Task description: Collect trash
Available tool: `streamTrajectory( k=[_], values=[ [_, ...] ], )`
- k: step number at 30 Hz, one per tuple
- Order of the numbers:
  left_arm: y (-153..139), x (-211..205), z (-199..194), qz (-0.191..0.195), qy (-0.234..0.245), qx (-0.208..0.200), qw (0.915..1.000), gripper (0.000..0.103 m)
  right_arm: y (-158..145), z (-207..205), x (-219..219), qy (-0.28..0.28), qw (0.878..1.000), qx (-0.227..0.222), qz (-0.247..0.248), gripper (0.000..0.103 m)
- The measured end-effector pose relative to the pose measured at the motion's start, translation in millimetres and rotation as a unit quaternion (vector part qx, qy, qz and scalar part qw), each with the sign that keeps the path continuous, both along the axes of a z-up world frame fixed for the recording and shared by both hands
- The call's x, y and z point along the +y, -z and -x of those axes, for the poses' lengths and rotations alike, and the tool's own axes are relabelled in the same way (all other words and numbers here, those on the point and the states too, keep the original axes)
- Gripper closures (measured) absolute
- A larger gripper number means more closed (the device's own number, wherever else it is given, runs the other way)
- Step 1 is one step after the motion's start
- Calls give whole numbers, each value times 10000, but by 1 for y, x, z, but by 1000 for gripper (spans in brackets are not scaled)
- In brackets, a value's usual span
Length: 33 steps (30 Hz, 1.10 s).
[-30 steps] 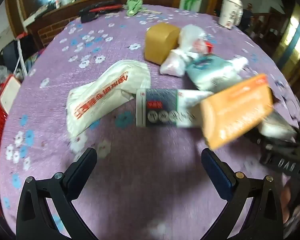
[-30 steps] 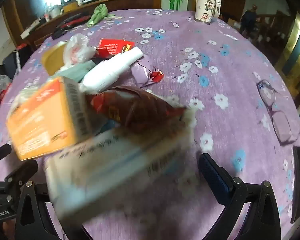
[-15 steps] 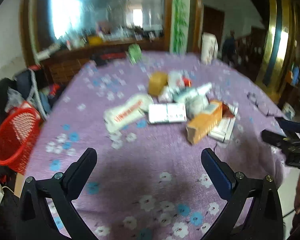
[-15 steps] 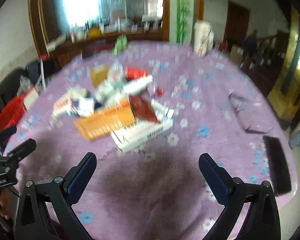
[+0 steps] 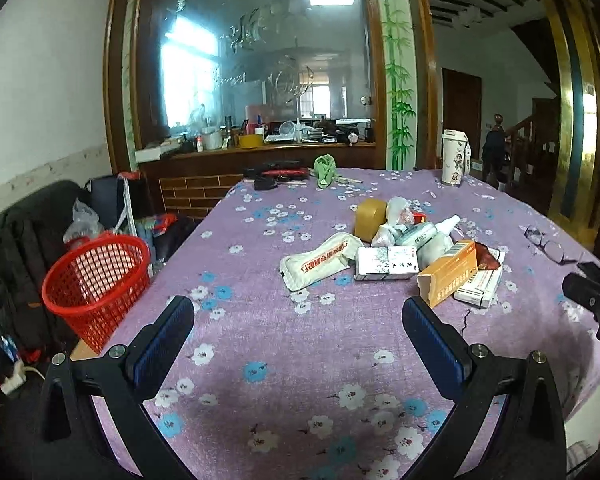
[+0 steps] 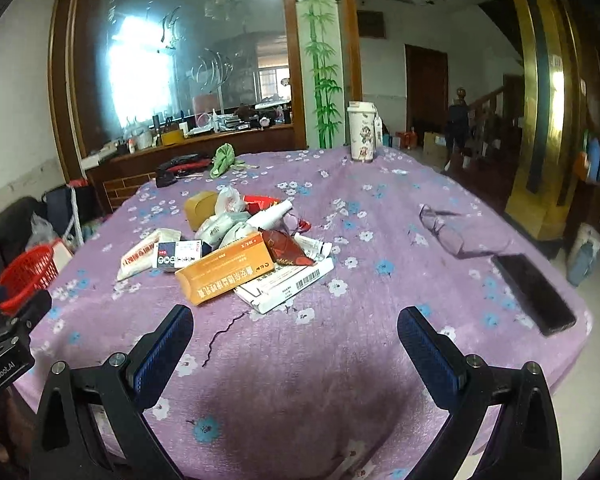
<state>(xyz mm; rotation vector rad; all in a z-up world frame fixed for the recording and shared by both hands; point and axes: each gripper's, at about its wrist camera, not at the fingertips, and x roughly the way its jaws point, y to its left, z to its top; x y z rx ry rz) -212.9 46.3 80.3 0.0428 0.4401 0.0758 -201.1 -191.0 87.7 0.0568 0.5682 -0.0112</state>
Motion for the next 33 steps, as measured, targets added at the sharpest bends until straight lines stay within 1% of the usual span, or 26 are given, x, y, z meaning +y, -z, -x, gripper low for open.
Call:
streamTrajectory(
  k=[2, 5, 9, 16, 33],
  values=[
    [1, -4, 0, -83, 22, -21, 10000, 0, -1, 1, 8, -18, 9996, -50, 274, 0],
    [3, -7, 0, -159, 86, 39, 9998, 0, 1, -1, 13, -119, 9994, 36, 317, 0],
    [4, -7, -2, -108, 113, 107, 9998, 0, 9, -4, 18, -164, 9984, 180, 516, 0],
    [7, -3, -6, -44, 86, 204, 9997, 0, 11, -5, 17, -161, 9984, 230, 493, 0],
    [11, -7, -9, -108, 166, 339, 9992, 0, 19, -13, 20, -216, 9976, 482, 449, 0]
  ],
)
